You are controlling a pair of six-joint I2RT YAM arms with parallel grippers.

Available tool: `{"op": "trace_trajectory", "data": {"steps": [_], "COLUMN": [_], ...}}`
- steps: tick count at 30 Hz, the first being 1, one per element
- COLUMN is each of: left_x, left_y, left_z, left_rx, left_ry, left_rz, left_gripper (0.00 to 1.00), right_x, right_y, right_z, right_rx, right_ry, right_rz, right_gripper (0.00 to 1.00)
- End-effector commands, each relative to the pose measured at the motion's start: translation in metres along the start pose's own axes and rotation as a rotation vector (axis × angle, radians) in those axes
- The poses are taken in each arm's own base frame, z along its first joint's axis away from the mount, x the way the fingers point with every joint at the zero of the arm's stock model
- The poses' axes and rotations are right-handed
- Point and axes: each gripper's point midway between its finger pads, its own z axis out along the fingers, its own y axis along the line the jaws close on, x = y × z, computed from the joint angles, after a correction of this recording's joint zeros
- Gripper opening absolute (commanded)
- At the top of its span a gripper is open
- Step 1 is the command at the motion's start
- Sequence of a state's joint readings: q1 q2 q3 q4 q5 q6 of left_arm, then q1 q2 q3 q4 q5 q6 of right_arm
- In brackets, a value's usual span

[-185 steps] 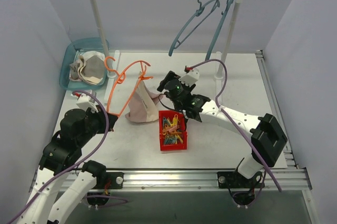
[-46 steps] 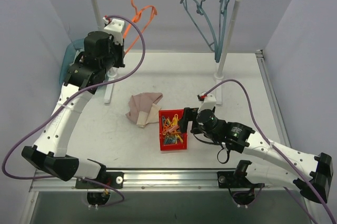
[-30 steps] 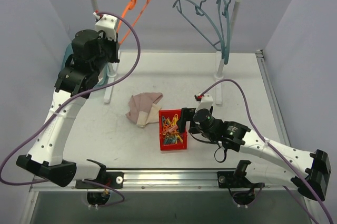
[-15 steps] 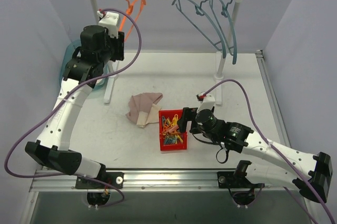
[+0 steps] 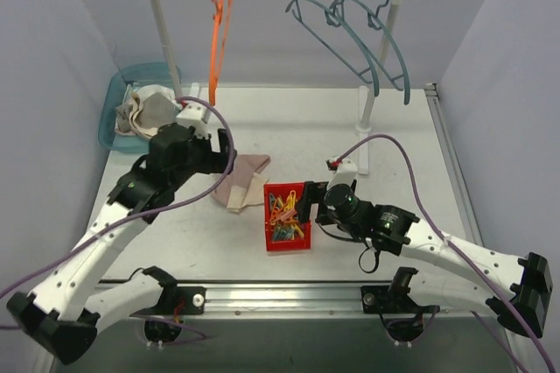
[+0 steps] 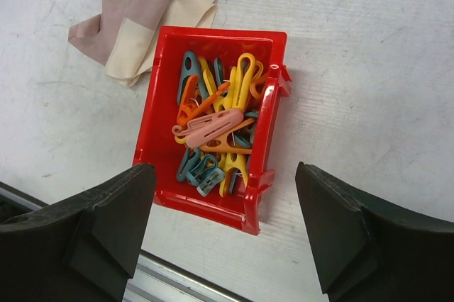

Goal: Remove the underwear clipped to the hanger

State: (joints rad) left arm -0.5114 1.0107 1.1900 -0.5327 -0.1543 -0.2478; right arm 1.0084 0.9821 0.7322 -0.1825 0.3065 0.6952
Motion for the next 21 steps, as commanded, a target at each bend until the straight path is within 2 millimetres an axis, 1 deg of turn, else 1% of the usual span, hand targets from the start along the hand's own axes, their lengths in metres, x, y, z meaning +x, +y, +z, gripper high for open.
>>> {"op": "trace_trajectory", "data": {"steps": [1,2,4,5,7,8,10,11,12,13,14,15,16,17,18,19,20,21], "left_x": [0.088,0.103,0.125,0.124,0.137,0.134,0.148,0.146,0.15,0.164,0.163,0.169,0.182,0.187,0.186,0.199,0.202,0.205], "left_y": [-0.016,-0.015,-0.02,-0.023,-0.019,-0.021,-0.015,-0.014,-0.012,-0.01,-0.01,-0.009,-0.005,-0.005,-0.002,0.003,0.004,0.009], "left_z": [0.043,0.052,0.068,0.076,0.089,0.096,0.106,0.112,0.116,0.122,0.129,0.133,0.14,0.145,0.152,0.158,0.161,0.164], "left_rx": [-0.012,-0.026,-0.032,-0.022,-0.035,-0.025,-0.048,-0.05,-0.052,-0.05,-0.044,-0.044,-0.052,-0.046,-0.048,-0.057,-0.054,-0.064], "left_ry": [0.199,0.222,0.263,0.241,0.254,0.232,0.244,0.224,0.223,0.253,0.232,0.238,0.266,0.263,0.251,0.28,0.281,0.284], "left_rz": [-0.101,-0.096,-0.074,-0.074,-0.046,-0.033,-0.015,-0.022,-0.019,-0.015,-0.026,-0.026,-0.024,-0.028,-0.038,-0.038,-0.043,-0.049], "left_gripper": [0.94,0.94,0.94,0.94,0.94,0.94,0.94,0.94,0.94,0.94,0.94,0.94,0.94,0.94,0.94,0.94,0.94,0.96], "right_x": [0.001,0.002,0.004,0.005,0.006,0.009,0.01,0.011,0.014,0.014,0.014,0.016,0.016,0.017,0.017,0.017,0.017,0.017], "right_y": [-0.004,-0.004,-0.005,-0.005,-0.006,-0.008,-0.009,-0.011,-0.011,-0.011,-0.012,-0.012,-0.013,-0.013,-0.013,-0.013,-0.013,-0.013], "right_z": [0.005,0.005,0.005,0.004,0.002,0.003,0.001,0.001,0.001,0.001,0.0,0.001,0.001,0.0,0.0,0.0,0.0,-0.001], "right_rx": [0.023,0.024,0.023,0.021,0.017,0.022,0.015,0.019,0.019,0.015,0.015,0.016,0.016,0.015,0.015,0.012,0.011,0.012], "right_ry": [-0.006,-0.002,0.0,0.0,-0.002,0.001,0.001,0.002,0.007,0.005,0.004,0.008,0.009,0.009,0.009,0.01,0.01,0.008], "right_rz": [0.014,0.015,0.02,0.027,0.039,0.043,0.056,0.058,0.056,0.062,0.064,0.062,0.065,0.064,0.063,0.064,0.063,0.065], "right_gripper": [0.82,0.82,0.82,0.82,0.82,0.82,0.82,0.82,0.82,0.82,0.82,0.82,0.82,0.82,0.82,0.82,0.82,0.82]}}
